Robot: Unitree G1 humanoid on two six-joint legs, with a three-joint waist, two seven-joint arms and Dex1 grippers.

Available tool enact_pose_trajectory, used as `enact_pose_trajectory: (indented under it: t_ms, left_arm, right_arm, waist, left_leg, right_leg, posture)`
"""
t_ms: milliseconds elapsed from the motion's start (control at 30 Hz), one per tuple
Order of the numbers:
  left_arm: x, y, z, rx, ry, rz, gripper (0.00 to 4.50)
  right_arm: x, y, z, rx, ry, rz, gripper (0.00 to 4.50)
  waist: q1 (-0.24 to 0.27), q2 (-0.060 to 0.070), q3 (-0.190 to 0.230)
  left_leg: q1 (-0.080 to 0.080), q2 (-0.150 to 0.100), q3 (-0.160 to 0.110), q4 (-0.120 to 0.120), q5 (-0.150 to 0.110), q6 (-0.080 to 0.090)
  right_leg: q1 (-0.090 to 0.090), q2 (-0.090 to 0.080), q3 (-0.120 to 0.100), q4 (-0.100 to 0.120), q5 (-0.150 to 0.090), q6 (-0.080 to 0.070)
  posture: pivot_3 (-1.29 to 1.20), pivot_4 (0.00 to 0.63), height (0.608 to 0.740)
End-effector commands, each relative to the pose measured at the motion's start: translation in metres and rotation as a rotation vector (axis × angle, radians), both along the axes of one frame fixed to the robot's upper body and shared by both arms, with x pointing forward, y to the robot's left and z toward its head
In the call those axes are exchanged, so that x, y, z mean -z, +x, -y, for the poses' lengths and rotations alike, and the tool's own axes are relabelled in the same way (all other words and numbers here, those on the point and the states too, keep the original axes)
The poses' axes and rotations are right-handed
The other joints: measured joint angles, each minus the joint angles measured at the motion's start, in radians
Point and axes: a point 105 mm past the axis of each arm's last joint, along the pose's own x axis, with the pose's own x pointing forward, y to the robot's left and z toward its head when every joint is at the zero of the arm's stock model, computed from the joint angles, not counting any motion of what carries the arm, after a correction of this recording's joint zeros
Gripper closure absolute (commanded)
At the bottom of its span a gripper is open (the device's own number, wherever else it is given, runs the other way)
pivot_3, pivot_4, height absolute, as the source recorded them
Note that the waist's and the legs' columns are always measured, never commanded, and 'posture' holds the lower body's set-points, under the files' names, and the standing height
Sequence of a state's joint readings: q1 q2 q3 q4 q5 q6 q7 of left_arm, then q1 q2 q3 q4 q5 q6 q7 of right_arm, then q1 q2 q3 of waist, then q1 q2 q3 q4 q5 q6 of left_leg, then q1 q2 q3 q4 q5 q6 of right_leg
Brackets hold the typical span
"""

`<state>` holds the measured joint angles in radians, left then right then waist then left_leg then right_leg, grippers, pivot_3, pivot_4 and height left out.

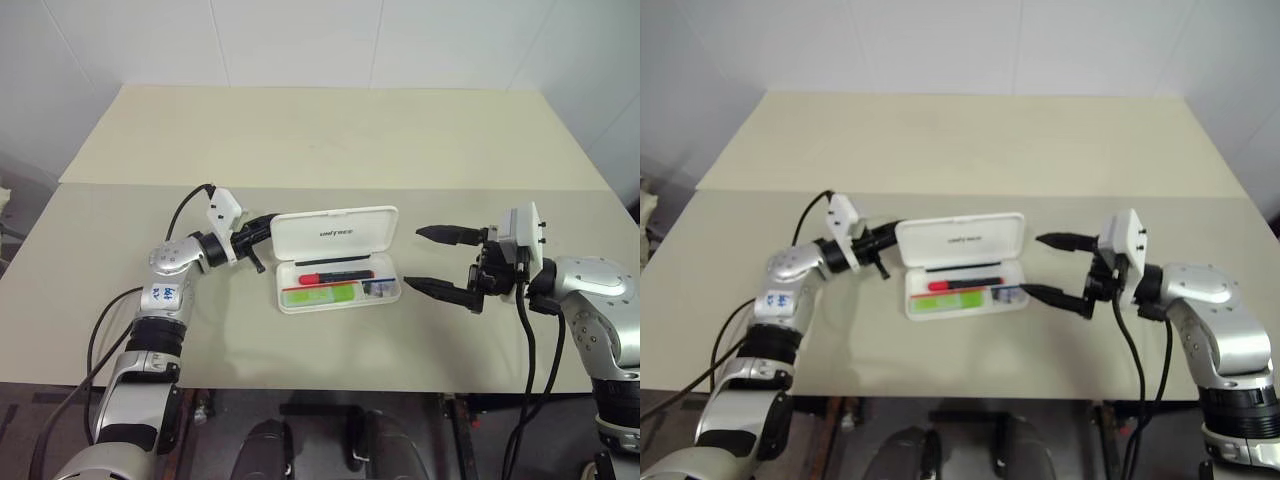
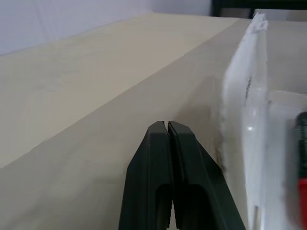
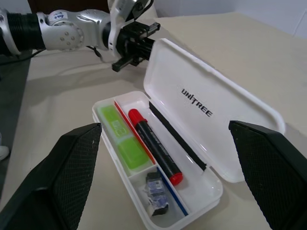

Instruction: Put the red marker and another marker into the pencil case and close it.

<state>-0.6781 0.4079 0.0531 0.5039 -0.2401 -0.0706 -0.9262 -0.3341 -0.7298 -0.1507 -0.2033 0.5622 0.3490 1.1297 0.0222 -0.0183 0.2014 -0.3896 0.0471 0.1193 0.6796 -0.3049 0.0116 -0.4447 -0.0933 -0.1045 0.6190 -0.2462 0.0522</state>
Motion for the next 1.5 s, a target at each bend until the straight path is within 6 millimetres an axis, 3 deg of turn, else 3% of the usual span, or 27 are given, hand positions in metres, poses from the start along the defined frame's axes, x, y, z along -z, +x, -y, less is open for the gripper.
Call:
enact_pose_trajectory:
  t_ms: [33,333,733,967,1067,1200,1433,1500]
  left_arm:
    - [-0.017,-0.018,0.008,0.143,0.066,0.116,4.47]
    - [0.004,-0.041,0.024,0.348,0.262,0.075,4.47]
    - [0.057,-0.056,0.053,0.452,0.432,-0.054,4.47]
    - [0.068,-0.060,0.063,0.458,0.458,-0.095,4.47]
    - [0.064,-0.061,0.066,0.449,0.420,-0.108,4.47]
    - [0.035,-0.058,0.064,0.403,0.226,-0.122,4.47]
    - [-0.012,-0.071,0.022,0.399,0.069,-0.019,4.47]
    - [-0.016,-0.074,-0.003,0.354,0.068,-0.023,4.47]
  right_arm:
    - [-0.005,-0.002,-0.003,-0.008,0.001,0.048,0.00]
    - [-0.006,-0.001,-0.005,0.009,0.023,0.060,0.00]
    - [-0.007,-0.003,-0.010,0.039,0.056,0.061,0.00]
    - [-0.005,-0.005,-0.013,0.044,0.064,0.063,0.00]
    - [-0.005,-0.005,-0.013,0.045,0.066,0.063,0.00]
    - [-0.005,-0.003,-0.013,0.045,0.065,0.065,0.00]
    - [-0.008,0.002,-0.006,0.045,0.043,0.076,0.00]
    - [-0.008,0.003,-0.002,0.050,0.037,0.079,0.00]
  waist:
    - [0.000,0.000,0.000]
    - [-0.001,0.000,0.000]
    - [0.001,0.000,0.000]
    - [0.001,0.000,-0.001]
    - [0.001,0.001,-0.001]
    - [0.002,0.001,-0.001]
    - [-0.011,0.000,-0.001]
    - [-0.016,0.000,-0.001]
  left_leg:
    - [0.000,0.000,0.000,0.000,0.000,0.000]
    - [0.000,0.000,0.000,0.000,0.000,0.000]
    - [0.000,0.000,0.000,0.001,0.000,0.001]
    - [0.001,0.000,-0.001,0.001,0.000,0.002]
    - [0.001,0.000,-0.001,0.001,0.000,0.002]
    - [0.001,-0.001,-0.001,0.001,0.000,0.003]
    - [0.000,0.001,-0.001,0.001,0.000,0.002]
    - [0.000,0.001,-0.001,0.001,0.000,0.002]
  right_leg:
    - [0.000,0.000,0.000,0.000,0.000,0.000]
    - [0.000,0.001,0.000,0.000,0.000,0.000]
    - [0.000,0.001,0.000,0.001,0.000,0.000]
    - [0.001,0.000,0.001,0.001,0.000,0.000]
    - [0.002,0.000,0.001,0.001,0.000,0.000]
    - [0.002,0.000,0.001,0.001,0.000,0.000]
    - [0.001,0.000,0.001,0.001,0.000,0.000]
    - [0.001,0.000,0.000,0.001,0.000,0.000]
  posture:
    - [0.00,0.150,0.740]
    - [0.00,0.150,0.740]
    - [0.00,0.150,0.740]
    - [0.00,0.150,0.740]
    - [0.00,0.150,0.740]
    - [0.00,0.150,0.740]
    - [0.00,0.150,0.740]
    - [0.00,0.150,0.740]
